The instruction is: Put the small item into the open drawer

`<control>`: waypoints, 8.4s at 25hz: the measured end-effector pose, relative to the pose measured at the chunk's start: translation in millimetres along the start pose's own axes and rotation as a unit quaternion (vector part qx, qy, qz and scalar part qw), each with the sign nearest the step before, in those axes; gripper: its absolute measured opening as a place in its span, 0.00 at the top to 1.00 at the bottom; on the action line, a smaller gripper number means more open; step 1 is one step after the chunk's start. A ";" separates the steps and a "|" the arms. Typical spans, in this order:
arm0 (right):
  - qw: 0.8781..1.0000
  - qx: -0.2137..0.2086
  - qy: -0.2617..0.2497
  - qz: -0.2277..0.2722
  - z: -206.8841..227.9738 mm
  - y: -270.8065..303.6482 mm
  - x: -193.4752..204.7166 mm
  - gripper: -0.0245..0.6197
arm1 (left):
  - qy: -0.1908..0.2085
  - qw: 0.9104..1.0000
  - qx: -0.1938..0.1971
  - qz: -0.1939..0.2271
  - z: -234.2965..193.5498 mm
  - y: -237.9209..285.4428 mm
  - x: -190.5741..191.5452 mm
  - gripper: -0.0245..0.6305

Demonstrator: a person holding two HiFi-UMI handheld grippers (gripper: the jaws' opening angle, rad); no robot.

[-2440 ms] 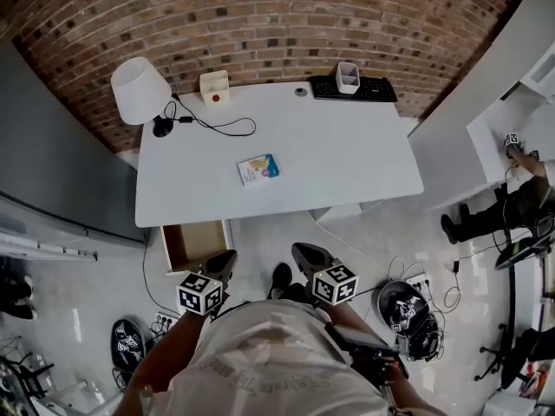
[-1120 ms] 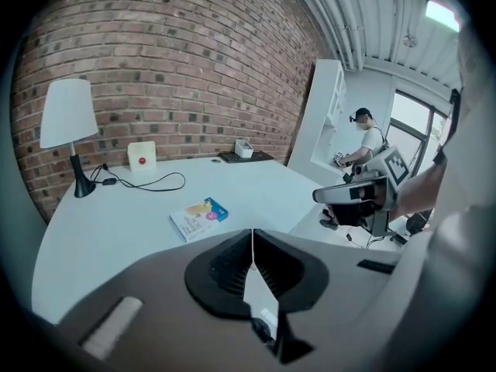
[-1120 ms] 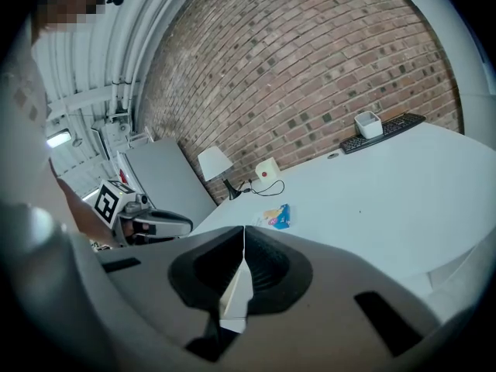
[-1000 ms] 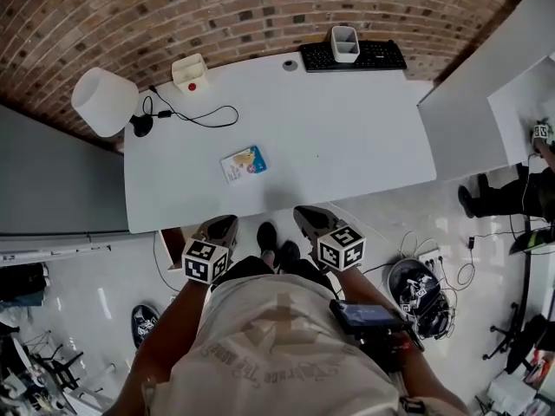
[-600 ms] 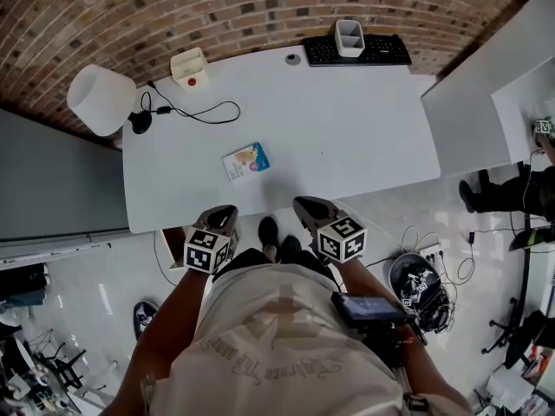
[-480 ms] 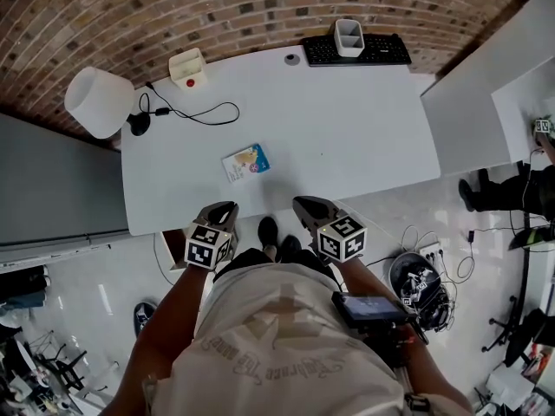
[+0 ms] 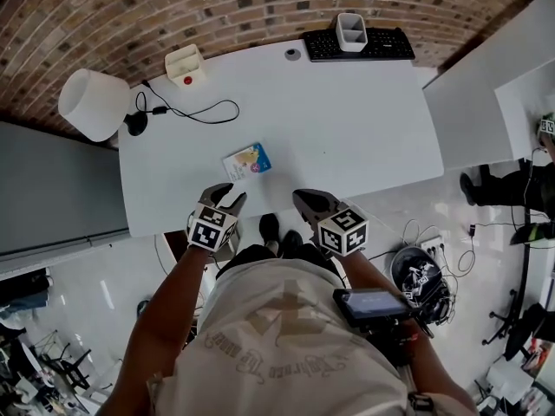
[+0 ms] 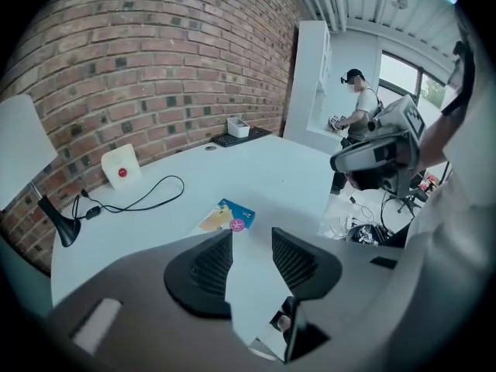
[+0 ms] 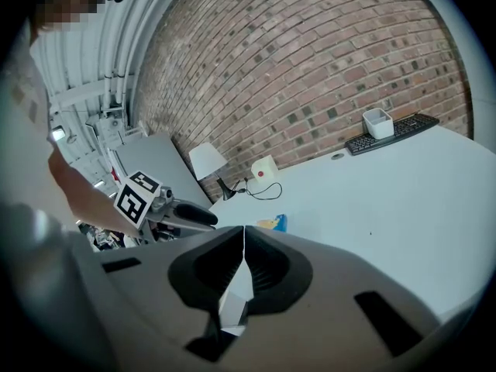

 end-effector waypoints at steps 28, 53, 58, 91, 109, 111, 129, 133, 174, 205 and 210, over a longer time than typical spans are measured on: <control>0.997 0.064 0.025 0.022 13.1 -13.9 -0.2 0.95 | 0.176 0.977 0.072 -0.092 -29.2 79.1 -13.1 0.40; 0.985 0.151 0.078 0.045 35.9 -62.9 16.6 0.95 | 0.290 0.923 0.116 -0.223 -24.9 150.4 -8.4 0.35; 0.985 0.149 0.074 0.052 41.8 -50.3 7.5 0.95 | 0.327 0.911 0.093 -0.234 -47.9 157.9 -18.8 0.35; 0.989 0.124 0.069 0.045 24.0 -60.2 25.3 0.95 | 0.262 0.934 0.084 -0.227 -14.6 127.4 -4.5 0.35; 0.999 0.037 0.029 0.019 -13.0 -55.3 43.3 0.95 | 0.177 0.968 0.010 -0.175 0.4 44.8 18.9 0.36; 0.999 0.025 0.023 0.016 -17.6 -53.6 46.1 0.95 | 0.169 0.971 -0.002 -0.170 2.7 34.1 23.9 0.36; 0.997 -0.074 -0.007 -0.023 -66.5 -18.3 70.4 0.95 | 0.101 0.978 -0.070 -0.171 -0.9 -52.8 91.4 0.36; 0.995 -0.096 -0.017 -0.035 -77.2 -3.1 70.7 0.95 | 0.099 0.976 -0.083 -0.175 -4.6 -69.2 106.4 0.36; 0.997 0.015 -0.023 -0.068 -262.6 152.5 149.5 0.95 | 0.121 0.982 0.022 -0.142 -92.9 -185.1 334.5 0.36; 0.995 0.051 0.066 -0.054 -234.4 139.4 218.6 0.95 | 0.202 0.955 0.087 -0.201 -59.0 -117.8 361.2 0.36; 0.994 0.048 0.087 -0.053 -223.1 146.2 225.2 0.95 | 0.233 0.945 0.090 -0.210 -65.8 -97.4 363.2 0.36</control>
Point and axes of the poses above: the fingertips, and each gripper's own axes: y forward along the fingers, z to its right, x out of its underside, the point moved 4 cm from there along -y, backward along the fingers, and after that the axes turned 9 degrees about -x, right-handed, at the moved point
